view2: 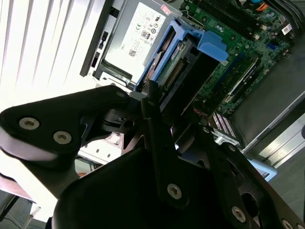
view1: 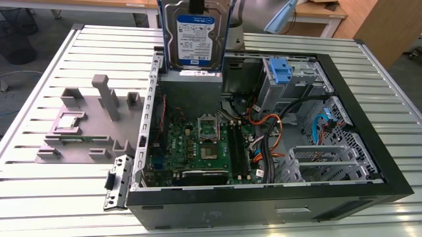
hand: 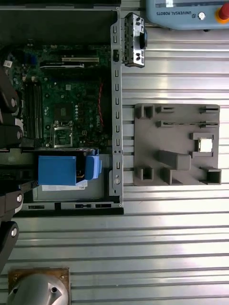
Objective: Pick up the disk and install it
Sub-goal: 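Pick up the disk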
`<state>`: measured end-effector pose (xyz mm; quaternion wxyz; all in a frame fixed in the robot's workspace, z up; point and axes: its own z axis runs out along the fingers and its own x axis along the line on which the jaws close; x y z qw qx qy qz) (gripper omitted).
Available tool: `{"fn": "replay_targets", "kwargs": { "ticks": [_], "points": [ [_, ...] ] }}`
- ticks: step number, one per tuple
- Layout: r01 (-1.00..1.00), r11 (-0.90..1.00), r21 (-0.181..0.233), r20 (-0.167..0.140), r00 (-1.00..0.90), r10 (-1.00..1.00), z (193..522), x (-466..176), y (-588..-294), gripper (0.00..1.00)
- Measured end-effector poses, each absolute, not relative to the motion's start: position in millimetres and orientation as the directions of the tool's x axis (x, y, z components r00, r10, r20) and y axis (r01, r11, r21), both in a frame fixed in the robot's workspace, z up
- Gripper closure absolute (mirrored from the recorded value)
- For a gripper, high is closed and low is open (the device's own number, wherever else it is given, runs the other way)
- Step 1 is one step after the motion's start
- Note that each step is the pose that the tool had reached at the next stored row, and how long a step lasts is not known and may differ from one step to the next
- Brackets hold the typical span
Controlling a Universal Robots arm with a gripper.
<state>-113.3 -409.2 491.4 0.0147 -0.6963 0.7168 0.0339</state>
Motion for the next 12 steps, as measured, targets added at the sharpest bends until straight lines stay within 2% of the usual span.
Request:
{"fn": "replay_targets", "kwargs": {
  "ticks": [12],
  "points": [
    [-0.999, 0.028, 0.028, -0.068, -0.030, -0.997, 491, -96, -417, 0.65]
  ]
}}
